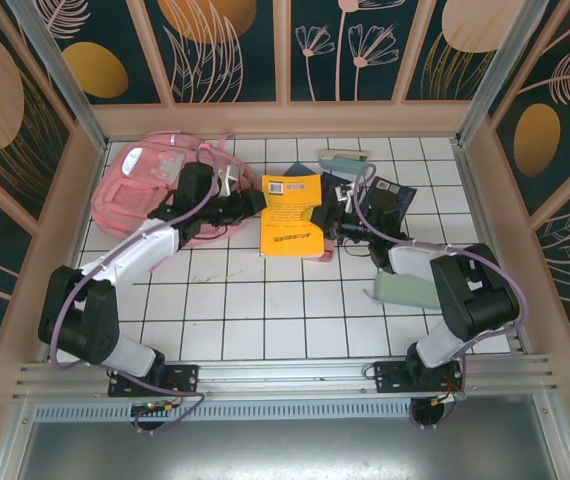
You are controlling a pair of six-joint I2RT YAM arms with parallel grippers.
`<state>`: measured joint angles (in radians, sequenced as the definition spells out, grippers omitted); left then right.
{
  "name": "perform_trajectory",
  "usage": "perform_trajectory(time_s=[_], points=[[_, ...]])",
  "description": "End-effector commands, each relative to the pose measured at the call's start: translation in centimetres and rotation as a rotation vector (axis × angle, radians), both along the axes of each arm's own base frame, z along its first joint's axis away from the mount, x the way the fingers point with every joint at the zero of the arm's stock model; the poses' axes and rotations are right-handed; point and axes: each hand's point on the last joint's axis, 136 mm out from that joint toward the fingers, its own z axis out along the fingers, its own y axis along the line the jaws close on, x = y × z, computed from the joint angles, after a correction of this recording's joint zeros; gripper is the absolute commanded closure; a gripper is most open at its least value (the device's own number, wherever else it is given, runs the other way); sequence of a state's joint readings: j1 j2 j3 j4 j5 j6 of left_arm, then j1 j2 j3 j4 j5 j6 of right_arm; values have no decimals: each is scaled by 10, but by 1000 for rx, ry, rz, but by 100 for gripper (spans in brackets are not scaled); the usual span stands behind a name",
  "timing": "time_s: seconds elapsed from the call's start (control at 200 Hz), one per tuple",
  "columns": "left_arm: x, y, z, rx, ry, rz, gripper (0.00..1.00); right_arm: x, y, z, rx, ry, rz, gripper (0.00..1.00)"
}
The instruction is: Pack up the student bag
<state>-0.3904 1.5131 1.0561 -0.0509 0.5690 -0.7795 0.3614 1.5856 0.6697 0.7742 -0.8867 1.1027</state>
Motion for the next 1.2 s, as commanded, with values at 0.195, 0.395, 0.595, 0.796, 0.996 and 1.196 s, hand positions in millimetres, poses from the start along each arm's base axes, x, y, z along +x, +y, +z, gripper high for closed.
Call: perform_trajectory(time_s=[0.195,0.395,0.595,0.796,0.996,1.196], points=[[74,92,-61,738,-31,233,49,18,-17,19,-73,-92,-80,100],[97,114,-91,970,-16,222,46,23,-21,20,-79,-92,-91,100],[104,124,-113,1079,4,204,46,28,-20,17,-78,-83,-90,100],[105,127,-138,1131,37,165,46,34,-17,15,-67,-70,-81,100],[106,132,-149,1180,42,150,67,39,-12,15,-55,-64,-69,100],[111,129,-121,1135,-5,198,100,47,-6,19,-42,-63,-70,100]])
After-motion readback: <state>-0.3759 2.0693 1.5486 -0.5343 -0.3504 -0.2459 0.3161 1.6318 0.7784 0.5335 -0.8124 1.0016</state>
